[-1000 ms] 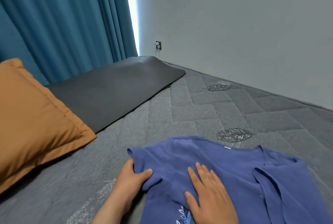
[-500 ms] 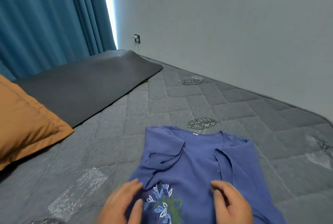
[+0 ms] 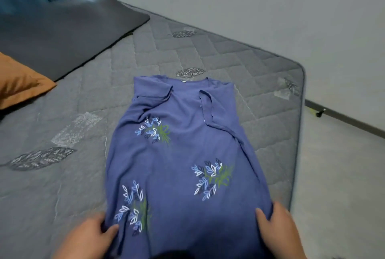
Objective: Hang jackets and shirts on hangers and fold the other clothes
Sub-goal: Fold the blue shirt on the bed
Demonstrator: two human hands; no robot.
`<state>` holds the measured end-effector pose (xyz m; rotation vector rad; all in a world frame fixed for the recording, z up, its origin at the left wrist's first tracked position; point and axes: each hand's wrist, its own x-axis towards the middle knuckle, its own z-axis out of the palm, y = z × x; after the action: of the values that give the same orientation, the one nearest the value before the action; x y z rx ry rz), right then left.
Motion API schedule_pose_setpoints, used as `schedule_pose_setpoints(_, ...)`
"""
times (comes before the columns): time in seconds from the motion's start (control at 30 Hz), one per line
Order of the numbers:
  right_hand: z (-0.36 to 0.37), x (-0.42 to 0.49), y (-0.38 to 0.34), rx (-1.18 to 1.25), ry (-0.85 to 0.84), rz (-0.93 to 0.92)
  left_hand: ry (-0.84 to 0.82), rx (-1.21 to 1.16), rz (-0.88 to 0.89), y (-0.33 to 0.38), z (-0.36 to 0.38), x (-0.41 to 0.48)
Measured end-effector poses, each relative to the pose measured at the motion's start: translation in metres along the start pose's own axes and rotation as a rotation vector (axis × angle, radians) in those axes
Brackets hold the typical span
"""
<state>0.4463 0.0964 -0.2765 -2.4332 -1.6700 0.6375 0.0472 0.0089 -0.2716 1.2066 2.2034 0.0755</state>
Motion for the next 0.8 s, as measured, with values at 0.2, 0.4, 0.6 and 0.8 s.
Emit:
schedule_pose_setpoints(0.2, -0.019, -0.013, 0.015, 0.102, -0.228, -0.04, 0.173, -0.488, -0.051, -0.012, 0.012, -0.022)
schedule_pose_setpoints(0.4, -0.025, -0.028, 0.036, 0.406, -0.455, -0.001, 0.054, -0.644, -0.072, -0.018, 0.021, -0.044)
schedule_pose_setpoints(0.6, -0.027, -0.037, 0.039, 0.997, -0.32, 0.101, 0.162, -1.22, -0.183, -0.007, 0.012, -0.047)
schedule_pose_setpoints(0.8, -0.051, -0.012, 0.034, 1.325, -0.09, 0.203, 0.328, -1.365, -0.244, -0.014, -0.028, -0.031)
